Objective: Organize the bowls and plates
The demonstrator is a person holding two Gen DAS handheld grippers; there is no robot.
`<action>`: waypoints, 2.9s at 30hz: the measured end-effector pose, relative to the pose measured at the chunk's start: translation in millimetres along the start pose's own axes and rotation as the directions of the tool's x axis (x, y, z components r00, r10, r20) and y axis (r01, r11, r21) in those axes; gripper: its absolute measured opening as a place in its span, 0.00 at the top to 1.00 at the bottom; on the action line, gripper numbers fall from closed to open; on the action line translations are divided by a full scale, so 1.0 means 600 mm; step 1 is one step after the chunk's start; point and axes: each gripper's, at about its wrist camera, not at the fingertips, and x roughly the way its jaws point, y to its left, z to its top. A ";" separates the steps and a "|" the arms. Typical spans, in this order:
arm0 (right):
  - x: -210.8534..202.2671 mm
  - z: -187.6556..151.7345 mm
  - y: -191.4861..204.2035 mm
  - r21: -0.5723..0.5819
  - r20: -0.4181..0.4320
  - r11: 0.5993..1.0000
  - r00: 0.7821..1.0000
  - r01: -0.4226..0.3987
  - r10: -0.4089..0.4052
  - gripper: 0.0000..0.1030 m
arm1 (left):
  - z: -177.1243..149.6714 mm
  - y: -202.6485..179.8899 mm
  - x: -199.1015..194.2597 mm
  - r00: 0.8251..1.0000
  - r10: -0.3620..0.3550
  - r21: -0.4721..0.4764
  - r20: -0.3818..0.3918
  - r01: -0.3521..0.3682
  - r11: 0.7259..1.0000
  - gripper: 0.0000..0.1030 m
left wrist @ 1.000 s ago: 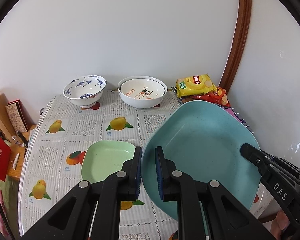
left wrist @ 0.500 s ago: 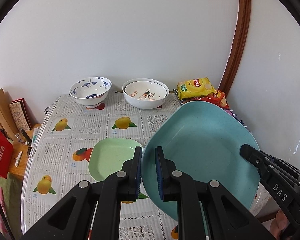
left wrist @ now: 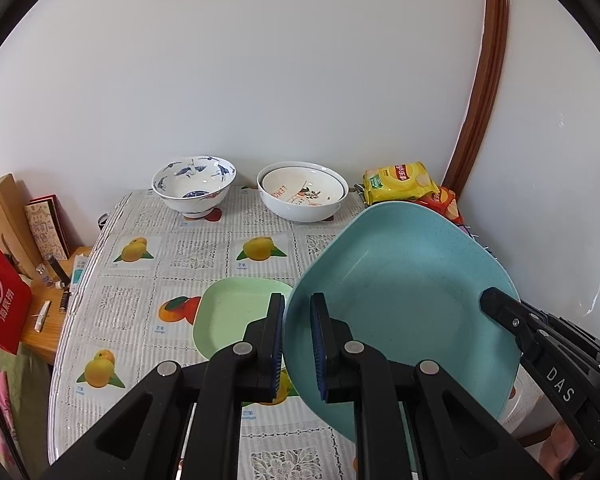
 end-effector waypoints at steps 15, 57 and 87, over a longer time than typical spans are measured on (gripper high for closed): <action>0.023 0.000 0.039 -0.032 -0.021 0.999 1.000 -0.009 0.008 0.93 | -0.005 0.048 0.007 1.000 0.015 -0.034 -0.013 -0.015 0.999 0.87; 0.186 -0.022 0.132 -0.100 -0.183 0.994 0.983 -0.036 0.017 0.93 | -0.038 0.169 0.123 0.986 0.061 -0.123 -0.155 -0.081 0.989 0.87; 0.356 -0.051 0.145 -0.140 -0.348 0.987 0.937 -0.079 0.025 0.93 | -0.067 0.211 0.260 0.948 0.103 -0.163 -0.300 -0.157 0.974 0.88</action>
